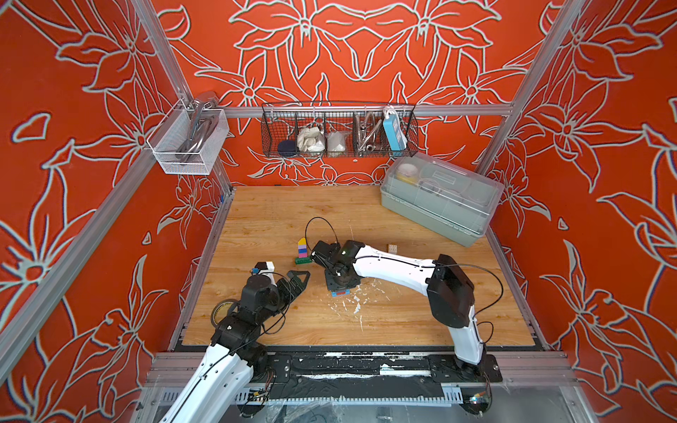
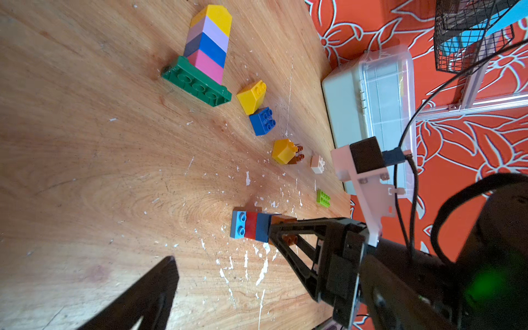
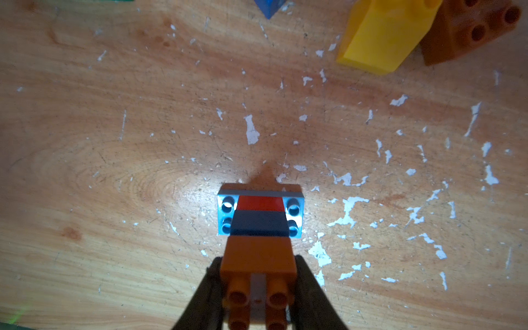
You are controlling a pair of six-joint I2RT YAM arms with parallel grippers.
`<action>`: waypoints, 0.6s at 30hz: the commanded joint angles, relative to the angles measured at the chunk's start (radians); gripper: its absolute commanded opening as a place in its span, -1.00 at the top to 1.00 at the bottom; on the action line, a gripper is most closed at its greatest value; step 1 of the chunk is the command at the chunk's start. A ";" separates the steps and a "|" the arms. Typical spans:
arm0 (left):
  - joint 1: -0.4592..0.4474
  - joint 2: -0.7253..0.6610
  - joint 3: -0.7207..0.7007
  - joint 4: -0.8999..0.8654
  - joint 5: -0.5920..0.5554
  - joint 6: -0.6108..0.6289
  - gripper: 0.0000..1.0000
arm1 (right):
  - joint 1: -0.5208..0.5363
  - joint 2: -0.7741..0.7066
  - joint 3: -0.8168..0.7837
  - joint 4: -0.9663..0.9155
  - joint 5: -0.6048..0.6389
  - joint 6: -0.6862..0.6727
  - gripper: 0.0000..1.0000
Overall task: Assemble the number 1 with lego
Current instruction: Assemble the lego brick with the lego brick.
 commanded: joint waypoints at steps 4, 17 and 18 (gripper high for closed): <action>0.007 -0.009 -0.008 -0.003 -0.009 0.002 -0.97 | -0.015 0.127 -0.003 -0.057 -0.036 -0.024 0.54; 0.007 -0.012 -0.006 -0.006 -0.007 0.002 -0.97 | -0.023 0.125 0.033 -0.090 -0.063 -0.051 0.25; 0.007 -0.012 -0.007 -0.007 -0.008 0.002 -0.97 | -0.023 0.114 0.035 -0.090 -0.060 -0.049 0.21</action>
